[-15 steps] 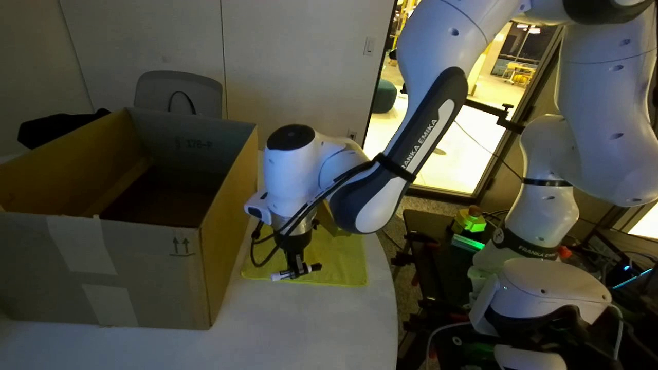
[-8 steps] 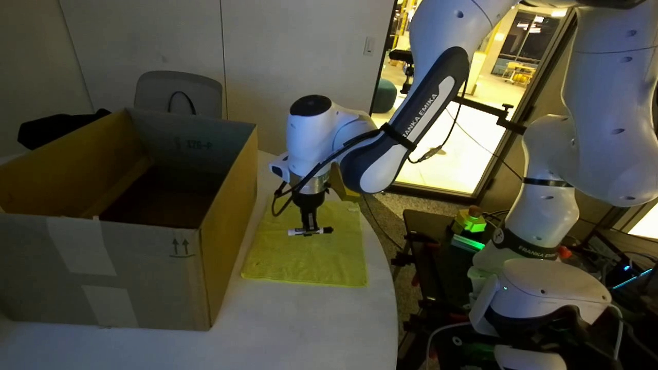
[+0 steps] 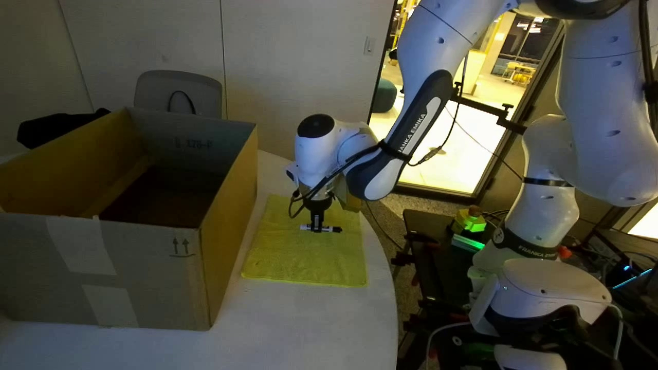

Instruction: Put the marker on the towel, fold the towel and then put the folded towel in the box

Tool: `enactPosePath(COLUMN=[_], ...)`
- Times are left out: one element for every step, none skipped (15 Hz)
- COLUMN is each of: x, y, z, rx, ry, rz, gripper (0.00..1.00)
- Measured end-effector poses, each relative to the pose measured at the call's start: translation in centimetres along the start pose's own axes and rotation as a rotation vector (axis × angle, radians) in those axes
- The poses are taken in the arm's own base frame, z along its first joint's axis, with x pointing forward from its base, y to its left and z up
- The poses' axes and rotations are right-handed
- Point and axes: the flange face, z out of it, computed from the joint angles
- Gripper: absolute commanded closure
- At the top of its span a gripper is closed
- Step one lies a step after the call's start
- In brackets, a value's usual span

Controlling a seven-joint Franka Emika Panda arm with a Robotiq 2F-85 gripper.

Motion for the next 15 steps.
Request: enactPosePath(x=[-0.1,-0.1,-0.1,0.0,0.0,0.0,0.0,0.0,0.1,0.2,0.3,0.4,0.5,0.7,0.8], y=[-0.4,-0.8,-1.1,-1.4,-1.6,-1.7,-1.7,-1.7,-1.6,-1.4,-1.2,-1.1,-0.9,-0.9,-0.9], z=[0.4,0.7,0.9,1.2,1.3,1.5,1.6,1.6,1.6,1.5,1.4,1.2,0.8,0.3,-0.3], rx=[-0.006,-0.011,-0.015,-0.019,-0.022,-0.024,-0.026,-0.027,-0.029,-0.030,-0.031,-0.030,-0.028,-0.023,-0.016], ry=[-0.005,-0.009,-0.013,-0.016,-0.019,-0.021,-0.023,-0.023,-0.021,-0.019,-0.015,-0.009,0.000,0.014,0.031], rz=[0.018,0.035,0.052,0.066,0.078,0.089,0.099,0.109,0.120,0.130,0.138,0.143,0.146,0.149,0.150], gripper=[0.94,0.89,0.62,0.53,0.48,0.41,0.32,0.25,0.16,0.10,0.01,0.00,0.00,0.00,0.00])
